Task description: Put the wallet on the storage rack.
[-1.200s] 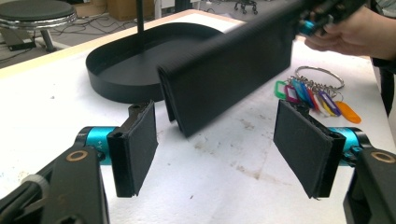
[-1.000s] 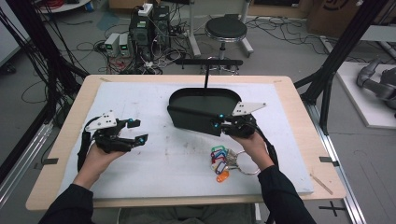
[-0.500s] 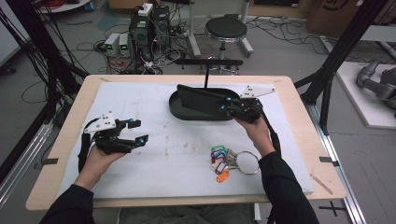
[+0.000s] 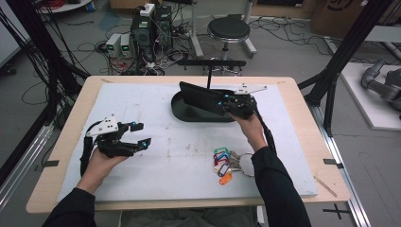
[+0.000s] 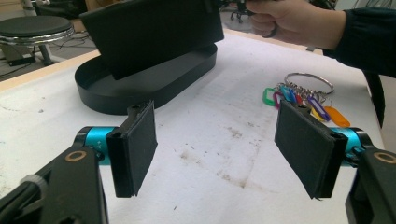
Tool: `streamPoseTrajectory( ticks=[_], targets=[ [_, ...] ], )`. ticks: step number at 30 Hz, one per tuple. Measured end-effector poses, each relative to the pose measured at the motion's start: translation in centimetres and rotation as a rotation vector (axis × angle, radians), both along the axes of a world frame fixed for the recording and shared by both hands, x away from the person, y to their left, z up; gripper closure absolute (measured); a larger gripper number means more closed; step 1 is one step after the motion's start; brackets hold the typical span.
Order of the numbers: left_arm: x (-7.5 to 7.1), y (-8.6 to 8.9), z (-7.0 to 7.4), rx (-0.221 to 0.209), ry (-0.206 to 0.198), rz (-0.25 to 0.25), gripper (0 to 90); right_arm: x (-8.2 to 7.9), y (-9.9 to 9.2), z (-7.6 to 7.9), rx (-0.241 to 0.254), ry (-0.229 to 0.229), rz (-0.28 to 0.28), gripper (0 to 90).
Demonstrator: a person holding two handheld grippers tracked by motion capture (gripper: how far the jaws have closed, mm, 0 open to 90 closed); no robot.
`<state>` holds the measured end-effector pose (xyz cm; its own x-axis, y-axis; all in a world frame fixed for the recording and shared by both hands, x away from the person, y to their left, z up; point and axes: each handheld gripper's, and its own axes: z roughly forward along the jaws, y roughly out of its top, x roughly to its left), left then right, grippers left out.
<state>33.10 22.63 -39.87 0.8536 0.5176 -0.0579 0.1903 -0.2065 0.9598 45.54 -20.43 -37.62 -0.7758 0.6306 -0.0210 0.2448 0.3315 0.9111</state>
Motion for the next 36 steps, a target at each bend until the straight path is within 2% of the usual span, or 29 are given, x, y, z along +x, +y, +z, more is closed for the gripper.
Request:
streamPoseTrajectory(
  ticks=[5, 9, 13, 20, 25, 28, 32, 36],
  targets=[
    [-0.3, 0.1, 0.0, -0.001, -0.005, 0.006, 29.5, 0.9, 1.0, 0.0, -0.015, -0.009, -0.004, 77.1],
    [-0.4, 0.3, 0.0, -0.004, -0.013, 0.011, 29.4, 1.8, 1.7, -0.5, -0.022, 0.009, 0.000, 77.0],
    [-0.3, 0.2, -0.1, -0.004, -0.016, 0.008, 29.5, 2.2, 1.7, -1.0, -0.015, 0.021, -0.009, 76.9],
    [-0.5, 0.0, -0.1, 0.001, -0.018, -0.006, 29.5, 2.5, 1.3, -1.2, -0.021, 0.012, -0.014, 76.3],
    [-0.5, -0.2, -0.3, 0.009, -0.016, -0.011, 29.5, 2.9, 0.9, -1.6, -0.017, 0.038, -0.033, 75.6],
    [-0.5, -0.3, -0.3, 0.008, -0.019, -0.015, 29.5, 3.1, 0.7, -1.9, -0.045, 0.061, -0.033, 75.1],
    [-0.5, -0.2, -0.3, 0.011, -0.019, -0.011, 29.5, 3.4, 0.4, -2.3, -0.044, 0.097, -0.049, 74.5],
    [-0.5, -0.1, -0.4, 0.010, -0.019, -0.010, 29.5, 3.5, 0.7, -2.8, -0.100, 0.114, -0.056, 73.3]
  ],
)
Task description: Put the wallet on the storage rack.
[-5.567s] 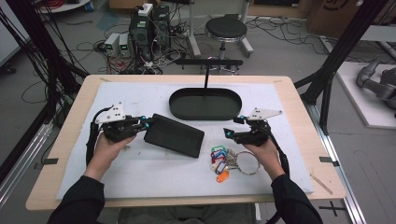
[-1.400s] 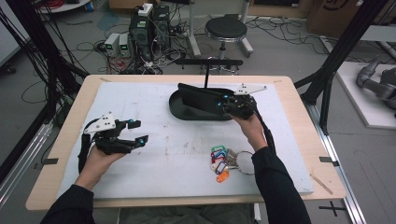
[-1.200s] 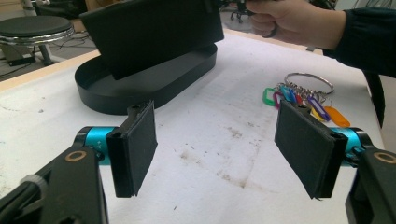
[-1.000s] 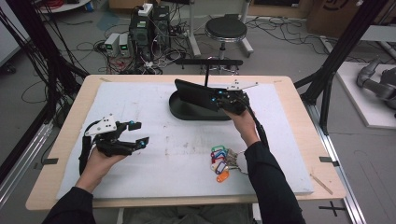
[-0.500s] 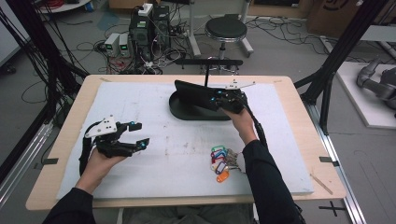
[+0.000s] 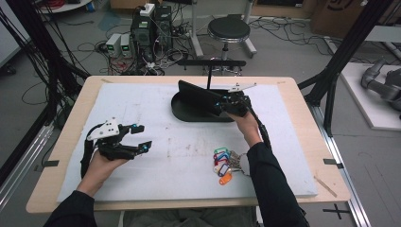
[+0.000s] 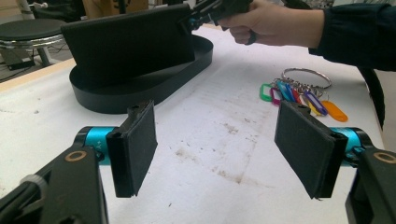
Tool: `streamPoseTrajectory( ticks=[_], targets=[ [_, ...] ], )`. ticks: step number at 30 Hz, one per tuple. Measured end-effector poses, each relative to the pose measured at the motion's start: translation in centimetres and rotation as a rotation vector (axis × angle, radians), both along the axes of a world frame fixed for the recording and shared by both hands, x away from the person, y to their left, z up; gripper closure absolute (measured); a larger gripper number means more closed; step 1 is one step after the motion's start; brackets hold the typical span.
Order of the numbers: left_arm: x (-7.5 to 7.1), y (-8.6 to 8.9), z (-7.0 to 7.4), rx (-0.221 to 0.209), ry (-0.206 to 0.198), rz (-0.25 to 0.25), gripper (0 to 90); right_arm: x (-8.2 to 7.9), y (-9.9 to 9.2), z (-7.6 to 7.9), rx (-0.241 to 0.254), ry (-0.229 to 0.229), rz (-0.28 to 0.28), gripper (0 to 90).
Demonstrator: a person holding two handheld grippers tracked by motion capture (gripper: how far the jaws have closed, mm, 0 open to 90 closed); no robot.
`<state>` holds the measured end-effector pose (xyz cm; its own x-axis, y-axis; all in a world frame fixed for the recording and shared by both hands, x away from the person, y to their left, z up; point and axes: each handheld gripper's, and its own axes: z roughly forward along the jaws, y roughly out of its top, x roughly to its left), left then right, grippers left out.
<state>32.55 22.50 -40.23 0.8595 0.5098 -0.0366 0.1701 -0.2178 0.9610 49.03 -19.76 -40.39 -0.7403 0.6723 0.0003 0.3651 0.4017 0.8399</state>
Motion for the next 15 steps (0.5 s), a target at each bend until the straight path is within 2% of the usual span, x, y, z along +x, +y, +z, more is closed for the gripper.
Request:
streamPoseTrajectory(
  ticks=[8, 11, 15],
  targets=[
    [0.02, -0.03, -0.08, 0.002, 0.005, -0.001, 29.5, 0.21, 0.00, -0.55, -0.030, 0.036, -0.044, 69.2],
    [0.04, 0.01, -0.08, 0.001, 0.004, 0.003, 29.4, 0.22, -0.15, -0.60, -0.038, 0.038, -0.053, 65.9],
    [0.05, 0.04, -0.09, -0.001, 0.004, 0.004, 29.5, 0.07, -0.12, -0.24, -0.040, 0.008, -0.074, 60.1]
  ],
)
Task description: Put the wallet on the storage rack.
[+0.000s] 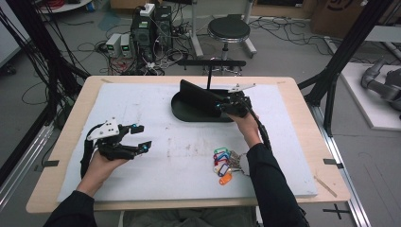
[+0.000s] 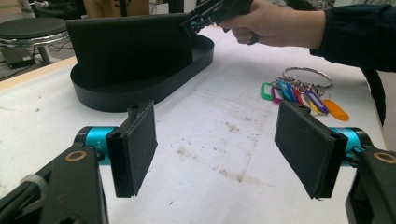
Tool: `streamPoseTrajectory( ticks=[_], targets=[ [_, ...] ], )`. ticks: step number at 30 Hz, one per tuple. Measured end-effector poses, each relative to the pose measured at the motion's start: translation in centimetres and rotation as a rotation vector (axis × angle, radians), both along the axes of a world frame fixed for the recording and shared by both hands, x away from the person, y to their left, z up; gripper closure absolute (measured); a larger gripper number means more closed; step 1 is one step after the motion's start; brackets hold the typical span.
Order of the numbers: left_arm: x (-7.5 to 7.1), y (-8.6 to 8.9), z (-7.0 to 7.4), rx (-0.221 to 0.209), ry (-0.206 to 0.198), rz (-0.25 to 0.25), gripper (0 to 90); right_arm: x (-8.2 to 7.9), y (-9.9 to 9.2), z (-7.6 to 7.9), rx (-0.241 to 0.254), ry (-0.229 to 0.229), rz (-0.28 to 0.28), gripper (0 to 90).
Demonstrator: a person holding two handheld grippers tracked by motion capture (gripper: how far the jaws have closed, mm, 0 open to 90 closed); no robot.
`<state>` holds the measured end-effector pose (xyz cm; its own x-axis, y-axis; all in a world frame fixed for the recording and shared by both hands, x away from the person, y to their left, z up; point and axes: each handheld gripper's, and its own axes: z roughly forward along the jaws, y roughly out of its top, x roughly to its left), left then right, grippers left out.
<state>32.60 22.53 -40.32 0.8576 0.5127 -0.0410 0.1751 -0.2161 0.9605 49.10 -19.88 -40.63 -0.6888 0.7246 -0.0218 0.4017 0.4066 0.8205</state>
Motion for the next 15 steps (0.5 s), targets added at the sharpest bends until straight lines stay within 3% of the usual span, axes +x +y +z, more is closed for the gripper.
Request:
streamPoseTrajectory(
  ticks=[7, 11, 15],
  targets=[
    [0.1, 0.0, 0.0, 0.006, -0.004, 0.002, 29.5, -0.3, -0.4, 0.4, -0.024, 0.008, -0.043, 43.7],
    [0.1, 0.0, -0.1, 0.009, -0.004, 0.010, 29.5, -0.8, -1.2, 1.1, -0.006, 0.006, -0.066, 37.7],
    [0.3, 0.1, -0.1, 0.012, -0.005, 0.026, 29.1, -1.7, -2.2, 2.3, 0.023, 0.000, -0.052, 35.2]
  ],
)
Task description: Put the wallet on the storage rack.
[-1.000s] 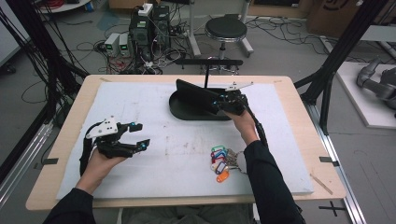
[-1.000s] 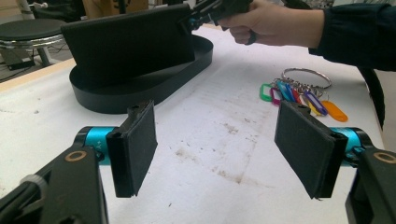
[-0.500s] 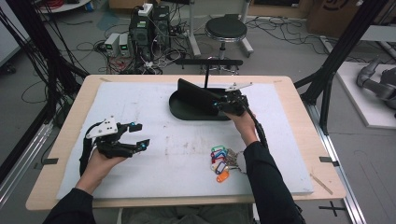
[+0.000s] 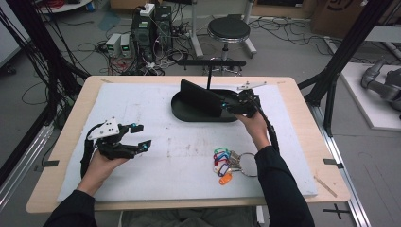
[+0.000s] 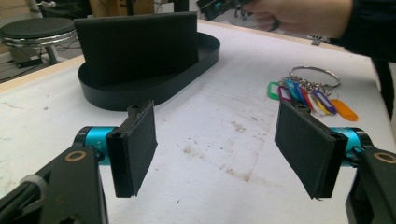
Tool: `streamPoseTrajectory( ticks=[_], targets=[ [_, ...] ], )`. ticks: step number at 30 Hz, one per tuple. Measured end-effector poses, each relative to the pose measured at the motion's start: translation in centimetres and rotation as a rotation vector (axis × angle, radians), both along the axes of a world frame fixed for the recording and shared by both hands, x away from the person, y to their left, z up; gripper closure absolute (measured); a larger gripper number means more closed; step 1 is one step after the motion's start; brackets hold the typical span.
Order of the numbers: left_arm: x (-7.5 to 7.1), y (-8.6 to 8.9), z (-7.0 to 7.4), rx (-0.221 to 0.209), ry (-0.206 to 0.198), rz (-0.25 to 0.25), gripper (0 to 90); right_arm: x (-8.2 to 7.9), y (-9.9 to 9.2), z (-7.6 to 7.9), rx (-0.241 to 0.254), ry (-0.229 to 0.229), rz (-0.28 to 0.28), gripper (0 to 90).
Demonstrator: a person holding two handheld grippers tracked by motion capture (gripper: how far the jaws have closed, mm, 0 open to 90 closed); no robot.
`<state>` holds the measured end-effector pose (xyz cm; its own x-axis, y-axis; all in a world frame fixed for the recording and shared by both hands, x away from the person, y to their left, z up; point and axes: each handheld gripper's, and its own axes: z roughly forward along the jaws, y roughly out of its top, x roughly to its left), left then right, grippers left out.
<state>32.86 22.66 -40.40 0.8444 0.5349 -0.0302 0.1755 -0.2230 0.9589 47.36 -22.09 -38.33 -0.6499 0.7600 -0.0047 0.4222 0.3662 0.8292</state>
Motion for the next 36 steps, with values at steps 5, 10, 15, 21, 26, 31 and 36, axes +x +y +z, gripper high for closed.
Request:
streamPoseTrajectory(
  ticks=[5, 10, 15, 21, 26, 31, 36],
  targets=[
    [0.2, 0.3, 0.1, 0.005, 0.005, 0.035, 27.4, -2.2, -1.7, 1.0, 0.013, -0.051, 0.029, 34.7],
    [0.2, 0.7, 0.2, 0.002, 0.005, 0.060, 24.9, -4.5, -4.1, 1.4, 0.034, -0.068, 0.024, 31.8],
    [0.1, 1.1, 0.2, 0.011, -0.005, 0.070, 23.8, -6.6, -6.6, 1.6, 0.055, -0.080, 0.005, 29.3],
    [0.1, 1.6, 0.0, 0.044, 0.013, 0.102, 23.8, -9.6, -9.1, 1.0, 0.122, -0.118, -0.033, 25.8],
    [0.3, 2.0, -0.1, 0.022, 0.007, 0.109, 23.7, -11.2, -10.5, 0.3, 0.145, -0.133, -0.053, 24.6],
    [0.4, 2.0, -0.2, 0.019, 0.002, 0.121, 23.7, -11.9, -11.3, -0.6, 0.157, -0.130, -0.072, 24.1],
    [0.4, 1.7, -0.2, 0.028, -0.003, 0.119, 23.7, -12.1, -11.4, -0.9, 0.150, -0.127, -0.077, 23.7]
  ],
)
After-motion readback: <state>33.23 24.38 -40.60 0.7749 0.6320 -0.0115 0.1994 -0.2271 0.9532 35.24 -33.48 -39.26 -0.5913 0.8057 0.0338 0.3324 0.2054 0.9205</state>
